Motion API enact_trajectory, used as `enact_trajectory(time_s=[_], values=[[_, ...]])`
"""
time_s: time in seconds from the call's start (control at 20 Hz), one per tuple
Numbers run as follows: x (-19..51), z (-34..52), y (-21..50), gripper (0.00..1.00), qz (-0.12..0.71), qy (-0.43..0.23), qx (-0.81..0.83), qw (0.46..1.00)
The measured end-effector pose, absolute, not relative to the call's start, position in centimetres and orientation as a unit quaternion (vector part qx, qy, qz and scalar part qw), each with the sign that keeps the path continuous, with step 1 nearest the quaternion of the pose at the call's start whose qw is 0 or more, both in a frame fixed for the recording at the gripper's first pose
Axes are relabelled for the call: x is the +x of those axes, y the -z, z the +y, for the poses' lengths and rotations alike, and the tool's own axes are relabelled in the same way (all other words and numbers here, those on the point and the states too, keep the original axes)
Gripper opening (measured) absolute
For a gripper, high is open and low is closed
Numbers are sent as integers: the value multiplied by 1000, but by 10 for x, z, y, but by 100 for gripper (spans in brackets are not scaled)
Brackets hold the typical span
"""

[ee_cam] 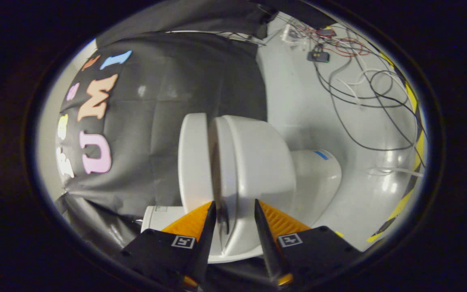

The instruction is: Open the toilet lid.

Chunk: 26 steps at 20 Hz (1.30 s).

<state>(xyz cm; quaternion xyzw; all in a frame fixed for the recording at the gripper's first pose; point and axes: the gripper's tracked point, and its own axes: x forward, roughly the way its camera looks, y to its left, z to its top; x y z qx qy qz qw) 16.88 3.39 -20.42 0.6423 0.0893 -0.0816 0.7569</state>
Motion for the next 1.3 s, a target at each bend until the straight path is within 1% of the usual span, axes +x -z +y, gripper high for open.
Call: enact_trajectory(time_s=[0.05, 0.1, 0.15, 0.3, 0.35, 0.45, 0.55, 0.65, 0.7, 0.75, 0.95, 1.05, 1.3], values=[[169, 35, 201, 37, 95, 87, 648, 751], [173, 31, 202, 25, 102, 116, 646, 747], [172, 32, 204, 13, 125, 133, 628, 756], [166, 30, 206, 14, 169, 233, 601, 746], [166, 31, 205, 14, 168, 251, 587, 751], [167, 32, 203, 14, 162, 245, 575, 764], [169, 33, 201, 14, 177, 231, 560, 776], [166, 32, 198, 8, 187, 218, 537, 793], [158, 31, 189, 5, 183, 229, 537, 791], [169, 32, 199, 2, 187, 228, 536, 791], [168, 33, 194, 2, 183, 233, 536, 790], [164, 35, 189, 2, 196, 216, 513, 807], [161, 42, 150, 1, 197, 229, 449, 841]])
